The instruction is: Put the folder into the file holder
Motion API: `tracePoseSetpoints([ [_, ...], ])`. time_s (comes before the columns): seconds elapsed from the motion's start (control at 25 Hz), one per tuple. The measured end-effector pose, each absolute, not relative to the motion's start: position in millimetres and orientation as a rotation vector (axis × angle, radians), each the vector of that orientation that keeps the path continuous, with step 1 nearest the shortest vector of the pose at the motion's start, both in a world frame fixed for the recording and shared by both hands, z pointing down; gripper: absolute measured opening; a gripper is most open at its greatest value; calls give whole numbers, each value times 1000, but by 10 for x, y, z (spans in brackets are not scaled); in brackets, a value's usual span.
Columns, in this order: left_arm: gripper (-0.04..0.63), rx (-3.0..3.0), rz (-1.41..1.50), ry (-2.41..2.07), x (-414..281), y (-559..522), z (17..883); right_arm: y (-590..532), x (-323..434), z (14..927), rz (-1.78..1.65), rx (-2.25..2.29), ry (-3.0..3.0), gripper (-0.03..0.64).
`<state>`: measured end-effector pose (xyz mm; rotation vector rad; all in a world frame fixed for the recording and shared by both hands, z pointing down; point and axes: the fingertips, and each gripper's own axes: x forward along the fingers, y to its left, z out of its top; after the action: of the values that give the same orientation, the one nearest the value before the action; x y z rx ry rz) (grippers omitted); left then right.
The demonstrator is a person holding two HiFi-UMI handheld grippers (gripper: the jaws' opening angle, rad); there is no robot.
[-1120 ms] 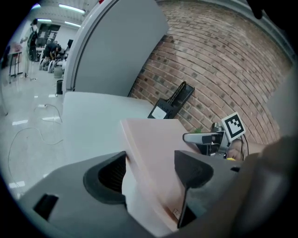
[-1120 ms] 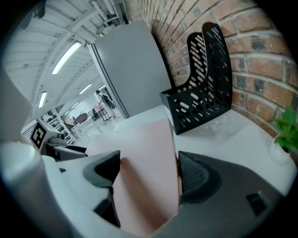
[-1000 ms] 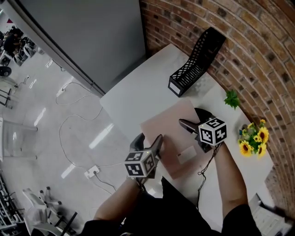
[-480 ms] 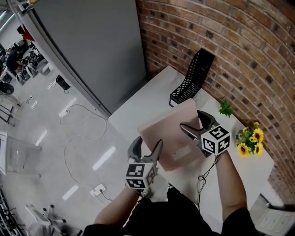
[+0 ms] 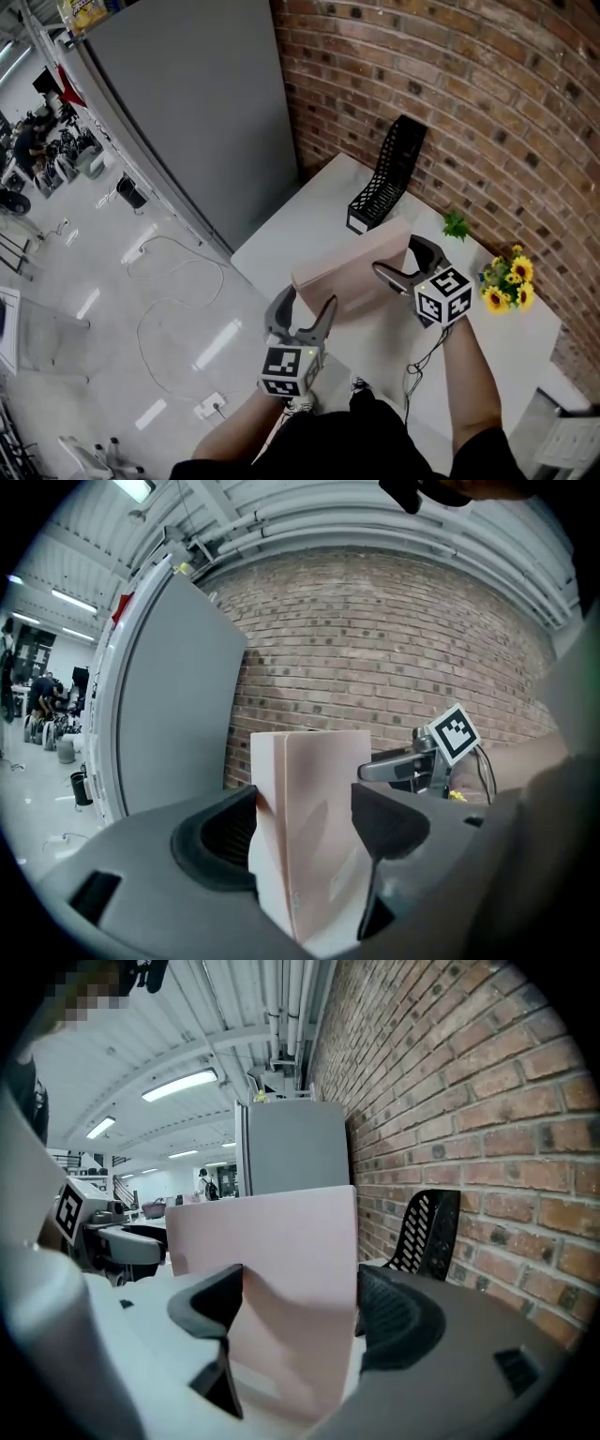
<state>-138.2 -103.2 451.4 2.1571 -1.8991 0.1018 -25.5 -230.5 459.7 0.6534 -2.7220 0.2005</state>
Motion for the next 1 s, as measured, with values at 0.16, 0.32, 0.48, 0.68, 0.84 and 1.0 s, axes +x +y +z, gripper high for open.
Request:
tracePoseSetpoints([
  [0.16,314,2237,128,-1881,-1282,-922,4466,-2193,-149,4658,216,683,-2710,388],
  [0.32,314,2286,160,-1850,-1259,-856,4474,-2089,-76,4691,245,718,-2715,385],
  [0.48,314,2308,152,-1830,-1351,-812,4451,-1993,-43,4678,256,735,-2713,382],
  [0.68,314,2414,113,-1739,-1461,-873,4335,-1930,12,4687,262,758,-2705,379],
  [0.84,314,2556,146,-1585,-1358,-970,4244,-1915,40,4687,266,778,-2704,377],
  [1.0,314,2629,186,-1460,-1213,-1044,4241,-1890,40,4682,274,784,-2701,377],
])
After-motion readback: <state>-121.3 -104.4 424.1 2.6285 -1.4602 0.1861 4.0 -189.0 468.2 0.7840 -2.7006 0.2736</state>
